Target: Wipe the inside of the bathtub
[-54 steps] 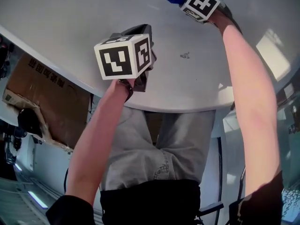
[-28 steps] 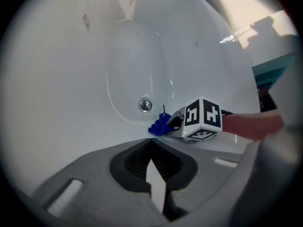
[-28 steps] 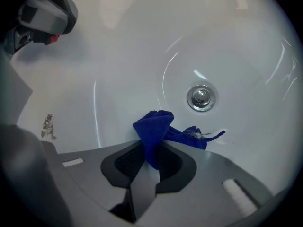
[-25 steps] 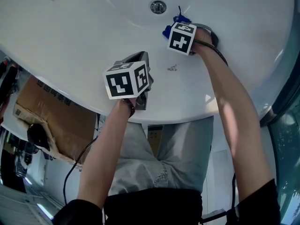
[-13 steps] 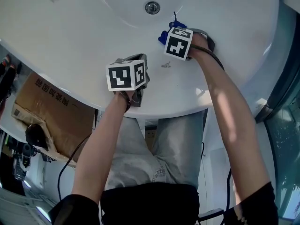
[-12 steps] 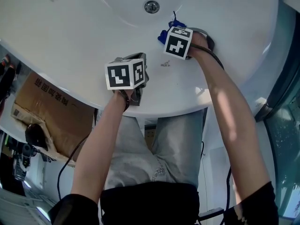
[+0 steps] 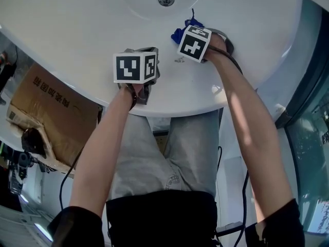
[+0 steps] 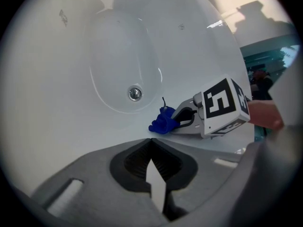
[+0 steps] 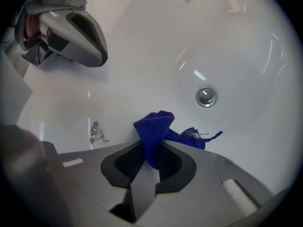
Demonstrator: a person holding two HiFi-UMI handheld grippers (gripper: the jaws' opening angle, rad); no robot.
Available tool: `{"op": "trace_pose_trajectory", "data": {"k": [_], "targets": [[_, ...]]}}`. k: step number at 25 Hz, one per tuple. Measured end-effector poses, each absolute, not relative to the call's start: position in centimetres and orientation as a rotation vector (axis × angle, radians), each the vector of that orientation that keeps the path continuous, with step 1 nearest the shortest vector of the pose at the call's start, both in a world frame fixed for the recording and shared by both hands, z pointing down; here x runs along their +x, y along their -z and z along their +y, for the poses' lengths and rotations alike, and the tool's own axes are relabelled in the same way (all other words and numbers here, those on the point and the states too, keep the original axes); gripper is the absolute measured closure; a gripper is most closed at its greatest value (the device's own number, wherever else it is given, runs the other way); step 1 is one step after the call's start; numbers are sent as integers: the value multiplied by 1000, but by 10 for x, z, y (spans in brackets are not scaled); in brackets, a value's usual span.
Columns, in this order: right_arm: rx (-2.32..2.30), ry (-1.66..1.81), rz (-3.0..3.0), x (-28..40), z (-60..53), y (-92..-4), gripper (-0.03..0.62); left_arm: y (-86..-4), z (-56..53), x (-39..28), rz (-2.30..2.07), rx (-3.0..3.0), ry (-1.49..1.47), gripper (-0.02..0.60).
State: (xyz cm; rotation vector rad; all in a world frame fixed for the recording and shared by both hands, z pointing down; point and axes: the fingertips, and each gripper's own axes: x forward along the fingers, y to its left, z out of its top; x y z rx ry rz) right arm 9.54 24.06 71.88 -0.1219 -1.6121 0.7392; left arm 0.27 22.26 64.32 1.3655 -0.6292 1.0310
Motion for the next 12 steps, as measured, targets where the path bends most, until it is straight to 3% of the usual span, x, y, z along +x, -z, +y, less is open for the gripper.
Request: {"op": "trace_pose_trajectory", "data": {"k": [12], "targets": [[-137,-725,-1618,90,258,-692,531,-633,224,-9,-588,1414,-1106,578]]}}
